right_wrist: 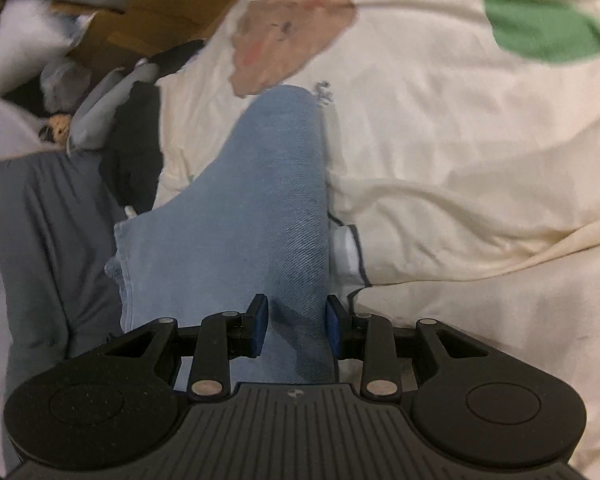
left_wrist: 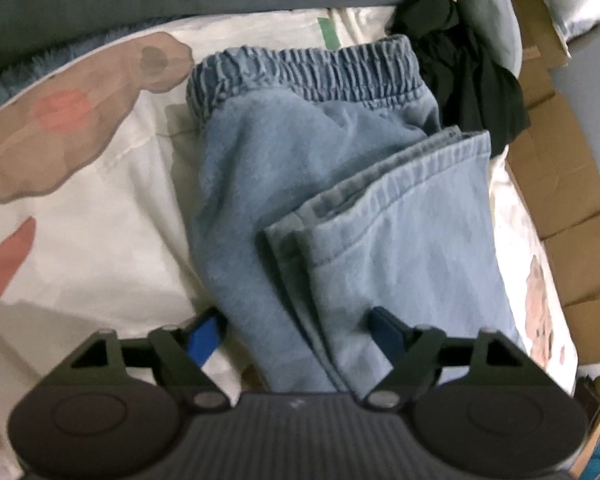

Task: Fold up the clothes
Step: 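Pinch the folded jeans with the left tool while the right tool pinches the leg edge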

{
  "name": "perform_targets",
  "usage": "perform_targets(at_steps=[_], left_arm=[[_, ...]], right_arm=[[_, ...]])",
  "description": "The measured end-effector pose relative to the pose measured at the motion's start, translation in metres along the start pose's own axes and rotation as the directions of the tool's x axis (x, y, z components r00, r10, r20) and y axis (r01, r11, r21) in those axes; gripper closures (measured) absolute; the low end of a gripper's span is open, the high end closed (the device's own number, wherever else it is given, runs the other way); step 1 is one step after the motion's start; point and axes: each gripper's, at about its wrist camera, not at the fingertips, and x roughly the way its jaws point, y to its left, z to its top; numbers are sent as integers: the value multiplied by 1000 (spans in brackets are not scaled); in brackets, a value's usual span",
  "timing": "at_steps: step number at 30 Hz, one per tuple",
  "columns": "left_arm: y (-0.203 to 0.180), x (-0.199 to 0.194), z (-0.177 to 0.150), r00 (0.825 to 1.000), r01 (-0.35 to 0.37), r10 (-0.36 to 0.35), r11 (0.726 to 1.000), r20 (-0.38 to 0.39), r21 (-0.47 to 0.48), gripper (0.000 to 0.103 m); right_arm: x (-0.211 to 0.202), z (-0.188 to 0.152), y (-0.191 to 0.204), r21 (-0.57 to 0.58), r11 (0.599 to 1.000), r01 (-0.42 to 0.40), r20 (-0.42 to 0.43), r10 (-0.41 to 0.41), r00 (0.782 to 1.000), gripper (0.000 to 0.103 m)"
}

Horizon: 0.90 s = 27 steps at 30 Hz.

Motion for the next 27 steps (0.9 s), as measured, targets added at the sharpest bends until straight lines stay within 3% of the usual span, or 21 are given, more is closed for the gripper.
perform_targets(at_steps=[4, 5, 7, 8, 9, 12, 16, 18, 20, 24, 27], left_arm=[[-2, 3, -1, 1000, 0, 1, 1000, 18, -28, 7], [-3, 3, -2, 1000, -7, 8, 999, 24, -32, 11], [-3, 2, -5, 999, -21, 22, 999, 37, -39, 21], [-1, 0, -5, 999, -20, 22, 999, 36, -46, 31], [1, -2, -5, 999, -17, 19, 998, 33, -55, 39], [7, -8, -4, 1000, 7, -5, 994, 20, -111, 47], [8, -2, -5, 1000, 7, -6, 991, 11, -133, 37], [6, 0, -7, 1000, 4, 0, 991, 24, -134, 35], [2, -1, -9, 1000, -14, 17, 992, 26, -123, 40], [-1, -6, -9, 1000, -23, 24, 993, 7, -114, 60], [-3, -10, -8, 1000, -30, 30, 992, -5, -122, 67]], right_arm=[[17, 3, -1, 24, 999, -21, 0, 21, 1000, 71], [19, 4, 1, 31, 999, -35, -2, 35, 999, 75], [19, 6, 5, 28, 998, -50, -2, 50, 999, 93], [17, 7, 8, 21, 998, -61, 0, 61, 998, 96], [16, 7, 11, 15, 997, -72, 1, 72, 997, 96], [15, 11, 20, 15, 997, -75, -2, 75, 997, 96], [31, 16, 23, 11, 999, -31, -48, 32, 998, 79], [39, 17, 23, -6, 1000, -21, -70, 21, 997, 87], [39, 18, 22, -3, 1000, -27, -71, 27, 997, 96], [22, 16, 29, 42, 997, -70, -23, 71, 997, 98], [10, 17, 45, 59, 994, -92, 20, 91, 996, 98]])
